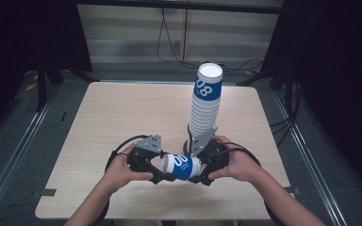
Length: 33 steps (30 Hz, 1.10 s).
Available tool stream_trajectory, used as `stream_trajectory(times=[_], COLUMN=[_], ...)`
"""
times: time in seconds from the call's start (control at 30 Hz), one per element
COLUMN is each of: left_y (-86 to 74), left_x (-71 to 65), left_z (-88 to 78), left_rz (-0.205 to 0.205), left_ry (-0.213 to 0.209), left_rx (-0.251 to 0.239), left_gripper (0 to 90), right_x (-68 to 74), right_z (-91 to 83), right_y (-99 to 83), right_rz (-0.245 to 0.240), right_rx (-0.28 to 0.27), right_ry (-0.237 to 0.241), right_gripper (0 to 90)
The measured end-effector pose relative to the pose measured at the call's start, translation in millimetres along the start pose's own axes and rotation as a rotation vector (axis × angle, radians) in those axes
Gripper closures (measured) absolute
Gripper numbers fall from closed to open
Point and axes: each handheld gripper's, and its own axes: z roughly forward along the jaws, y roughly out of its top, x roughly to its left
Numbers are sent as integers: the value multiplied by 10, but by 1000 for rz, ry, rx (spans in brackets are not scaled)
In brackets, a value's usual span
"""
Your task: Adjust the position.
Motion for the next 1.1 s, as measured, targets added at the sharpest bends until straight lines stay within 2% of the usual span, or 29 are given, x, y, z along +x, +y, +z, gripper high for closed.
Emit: stream_trajectory(times=[0.07, 0.13, 0.27, 0.3, 0.33, 0.37, 0.5, 0.67, 0.9, 1.1], left_y=[4, 1, -13, -14, -14, -14, -21, -36, -31, -19], left_x=[0, 1, 15, 13, 14, 14, 30, 39, 34, 31], left_z=[-10, -11, -15, -17, -19, -21, -38, -62, -76, -88], left_rz=[5, -7, -21, -22, -23, -21, -16, -34, -32, -31], left_ry=[9, 12, 15, 19, 18, 19, 27, 33, 28, 28], left_rx=[4, 1, 8, 10, 10, 13, 13, 5, -2, -2], left_gripper=[292, 292, 290, 291, 291, 291, 290, 290, 289, 289], right_x=[2, 2, 3, 2, 15, 10, 18, 22, 36, 55], right_z=[-7, -13, -26, -22, -23, -18, -5, 19, 51, 70], right_y=[-43, -83, -163, -177, -192, -204, -235, -262, -329, -337], right_rz=[22, 19, 61, 58, 72, 64, 83, 82, 114, 112], right_rx=[-26, -36, -98, -114, -115, -123, -148, -184, -225, -245], right_ry=[0, -8, -18, -16, -21, -17, -16, -15, -17, -10], right_gripper=[130, 129, 127, 126, 126, 126, 126, 126, 126, 127])
